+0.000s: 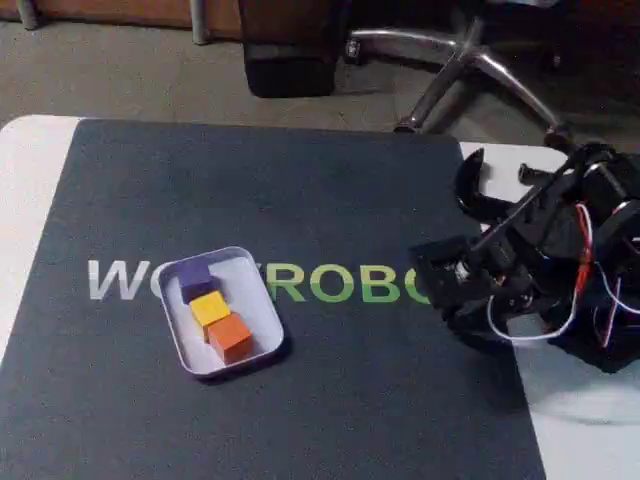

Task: Move blocks one by one until all three blocks are in the tray.

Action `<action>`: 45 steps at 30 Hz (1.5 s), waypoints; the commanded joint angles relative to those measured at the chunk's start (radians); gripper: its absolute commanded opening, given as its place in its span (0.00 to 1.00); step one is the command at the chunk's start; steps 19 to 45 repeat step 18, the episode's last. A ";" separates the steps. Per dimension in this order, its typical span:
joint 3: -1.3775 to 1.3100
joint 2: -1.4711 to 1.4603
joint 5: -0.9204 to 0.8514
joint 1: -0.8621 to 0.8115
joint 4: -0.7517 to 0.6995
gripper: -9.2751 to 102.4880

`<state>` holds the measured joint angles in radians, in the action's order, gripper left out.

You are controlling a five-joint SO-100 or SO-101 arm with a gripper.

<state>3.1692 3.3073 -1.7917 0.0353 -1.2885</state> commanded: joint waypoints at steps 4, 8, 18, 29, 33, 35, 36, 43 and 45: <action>0.000 0.003 0.014 -0.032 -0.005 0.07; 0.000 0.003 0.014 -0.043 -0.005 0.07; 0.000 0.003 0.014 -0.046 -0.005 0.07; 0.000 0.003 0.014 -0.046 -0.005 0.07; 0.000 0.003 0.014 -0.046 -0.005 0.07; 0.000 0.003 0.014 -0.046 -0.005 0.07; 0.000 0.003 0.014 -0.046 -0.005 0.07; 0.000 0.003 0.014 -0.046 -0.005 0.07; 0.000 0.003 0.014 -0.046 -0.005 0.07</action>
